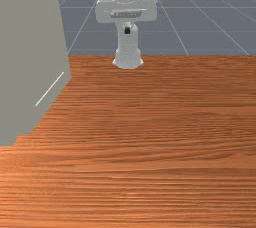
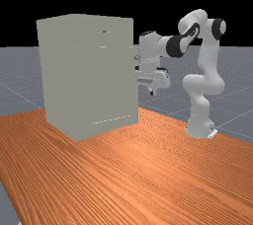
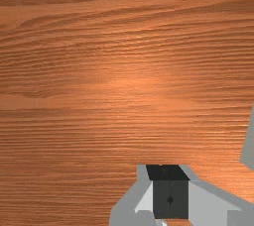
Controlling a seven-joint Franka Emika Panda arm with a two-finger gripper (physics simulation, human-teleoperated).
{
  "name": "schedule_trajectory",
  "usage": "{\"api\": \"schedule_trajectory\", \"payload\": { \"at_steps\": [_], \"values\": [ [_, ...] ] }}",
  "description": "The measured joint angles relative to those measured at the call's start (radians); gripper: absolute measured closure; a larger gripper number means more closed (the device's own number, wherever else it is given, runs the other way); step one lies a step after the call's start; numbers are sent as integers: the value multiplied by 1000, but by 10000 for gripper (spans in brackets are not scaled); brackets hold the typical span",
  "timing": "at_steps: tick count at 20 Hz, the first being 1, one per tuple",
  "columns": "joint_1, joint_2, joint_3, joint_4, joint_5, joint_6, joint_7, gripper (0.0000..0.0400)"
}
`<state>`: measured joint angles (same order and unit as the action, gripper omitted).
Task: Open the cabinet door
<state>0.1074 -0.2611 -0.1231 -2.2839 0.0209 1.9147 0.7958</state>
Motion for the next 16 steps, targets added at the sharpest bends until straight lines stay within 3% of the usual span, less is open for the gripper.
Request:
{"api": "schedule_trajectory", "payload": {
  "at_steps": [7,11,16],
  "values": [
    [-135,-446,-16,-177,-112,1,84,400],
    [-239,-560,-26,-207,-211,-9,122,400],
    [-337,-661,15,-210,-301,0,210,400]
  ]
}}
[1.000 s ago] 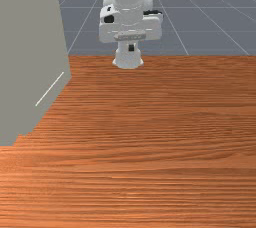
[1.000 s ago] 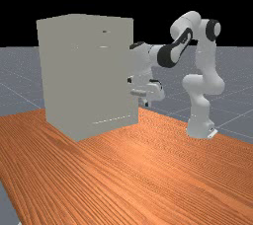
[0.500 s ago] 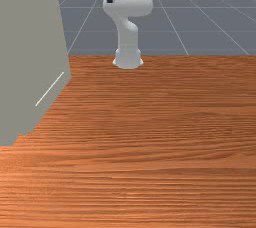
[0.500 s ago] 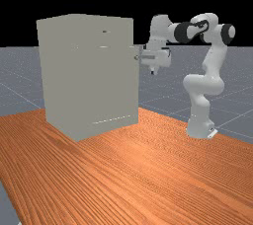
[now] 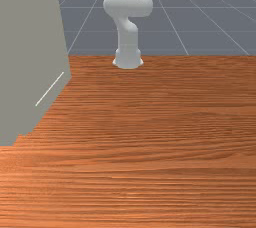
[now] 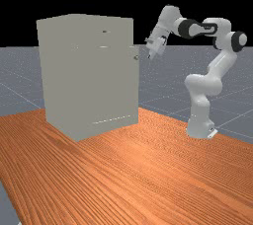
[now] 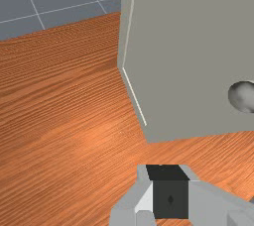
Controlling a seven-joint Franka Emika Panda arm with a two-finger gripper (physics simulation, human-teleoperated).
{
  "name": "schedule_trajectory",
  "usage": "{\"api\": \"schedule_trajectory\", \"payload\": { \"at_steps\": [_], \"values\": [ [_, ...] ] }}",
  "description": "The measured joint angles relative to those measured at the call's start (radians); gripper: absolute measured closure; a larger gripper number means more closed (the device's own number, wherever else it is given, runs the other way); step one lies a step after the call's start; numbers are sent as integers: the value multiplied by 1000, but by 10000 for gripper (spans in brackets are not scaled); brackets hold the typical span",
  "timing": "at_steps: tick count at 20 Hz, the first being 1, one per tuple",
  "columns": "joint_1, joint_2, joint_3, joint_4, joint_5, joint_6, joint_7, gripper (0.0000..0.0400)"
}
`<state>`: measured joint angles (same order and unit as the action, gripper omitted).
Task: Open the cabinet door
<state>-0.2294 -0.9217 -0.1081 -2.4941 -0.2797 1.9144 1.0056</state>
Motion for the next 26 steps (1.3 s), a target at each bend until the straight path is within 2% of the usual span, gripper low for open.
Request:
{"api": "schedule_trajectory", "payload": {
  "at_steps": [1,2,3,4,6,8,10,18,21,26],
  "values": [
    [-11,-8,3,1,-4,2,14,400],
    [-23,-16,0,1,-6,8,31,243],
    [-39,-27,-4,0,-9,29,53,148],
    [-53,-38,-7,0,-14,53,72,90],
    [-102,-62,-13,-33,-50,172,137,33],
    [-164,-71,-11,-83,-104,302,206,12],
    [-203,-67,-25,-101,-136,369,233,4],
    [-224,-46,-74,-126,-160,576,258,0],
    [-246,-27,-91,-130,-166,632,251,0],
    [-264,-19,-86,-131,-161,652,244,0]
  ]
}}
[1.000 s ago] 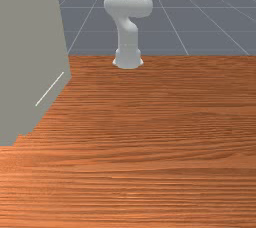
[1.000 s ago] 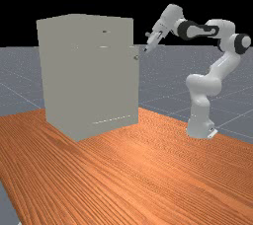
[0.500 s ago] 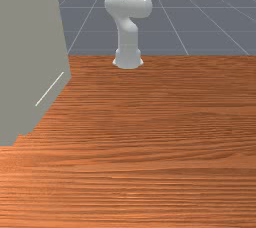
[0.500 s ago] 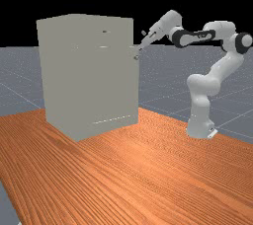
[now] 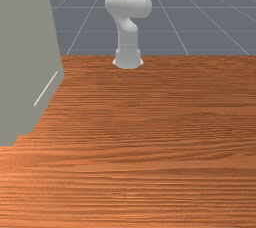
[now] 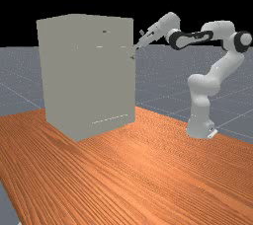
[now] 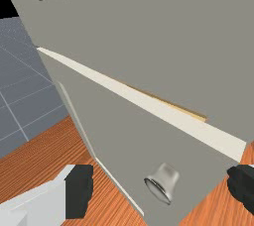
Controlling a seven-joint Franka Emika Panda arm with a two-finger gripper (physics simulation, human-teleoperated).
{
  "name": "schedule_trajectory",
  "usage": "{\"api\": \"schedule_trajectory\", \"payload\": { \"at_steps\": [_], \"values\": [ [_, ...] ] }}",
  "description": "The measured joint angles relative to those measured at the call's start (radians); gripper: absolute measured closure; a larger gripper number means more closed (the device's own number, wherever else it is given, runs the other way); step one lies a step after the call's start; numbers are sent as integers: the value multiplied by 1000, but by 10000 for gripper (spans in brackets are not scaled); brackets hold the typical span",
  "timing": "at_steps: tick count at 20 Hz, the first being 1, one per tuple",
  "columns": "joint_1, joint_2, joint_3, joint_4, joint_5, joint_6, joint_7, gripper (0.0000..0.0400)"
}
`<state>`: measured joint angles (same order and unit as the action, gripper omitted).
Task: Open the cabinet door
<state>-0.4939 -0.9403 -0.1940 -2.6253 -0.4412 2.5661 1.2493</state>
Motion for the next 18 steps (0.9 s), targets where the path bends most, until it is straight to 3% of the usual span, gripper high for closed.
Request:
{"api": "schedule_trajectory", "payload": {
  "at_steps": [3,7,9,11,18],
  "values": [
    [-2,-27,38,-23,-2,4,17,0],
    [38,-22,163,-79,-7,12,79,0],
    [44,-31,193,-84,-6,11,99,0],
    [36,-70,187,-84,-11,11,97,0],
    [-46,-98,30,-39,-44,20,17,0]
  ]
}}
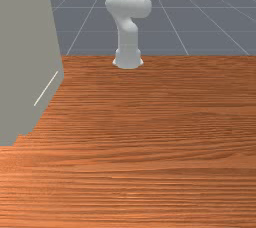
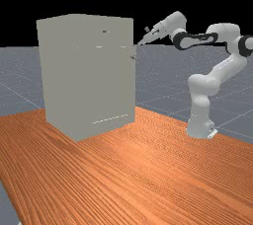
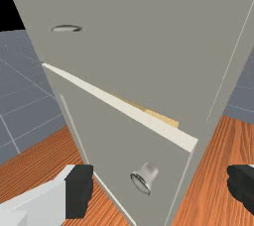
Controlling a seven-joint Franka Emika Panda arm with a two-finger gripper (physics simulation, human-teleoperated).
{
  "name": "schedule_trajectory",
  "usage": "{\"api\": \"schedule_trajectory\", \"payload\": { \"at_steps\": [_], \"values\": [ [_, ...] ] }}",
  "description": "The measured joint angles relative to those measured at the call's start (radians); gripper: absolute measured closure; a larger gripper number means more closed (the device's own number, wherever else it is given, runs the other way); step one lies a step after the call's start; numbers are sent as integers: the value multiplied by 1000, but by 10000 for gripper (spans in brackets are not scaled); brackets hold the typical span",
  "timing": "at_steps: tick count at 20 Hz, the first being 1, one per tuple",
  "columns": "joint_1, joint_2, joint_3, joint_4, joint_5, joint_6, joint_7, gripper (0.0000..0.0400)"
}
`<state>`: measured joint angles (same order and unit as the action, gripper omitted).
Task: Open the cabinet door
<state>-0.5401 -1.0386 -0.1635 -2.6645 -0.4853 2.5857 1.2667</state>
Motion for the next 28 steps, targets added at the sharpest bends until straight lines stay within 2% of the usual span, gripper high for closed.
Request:
{"api": "schedule_trajectory", "payload": {
  "at_steps": [4,11,14,16,20,24,28],
  "values": [
    [5,24,-43,0,-5,54,-19,0],
    [36,130,-67,15,-25,231,-21,0],
    [38,152,-85,11,-23,286,-28,38],
    [39,151,-91,7,-27,298,-36,50],
    [50,142,-103,-7,-53,320,-48,37],
    [57,141,-105,-15,-104,333,-51,3],
    [81,135,-118,-11,-138,316,-38,0]
  ]
}}
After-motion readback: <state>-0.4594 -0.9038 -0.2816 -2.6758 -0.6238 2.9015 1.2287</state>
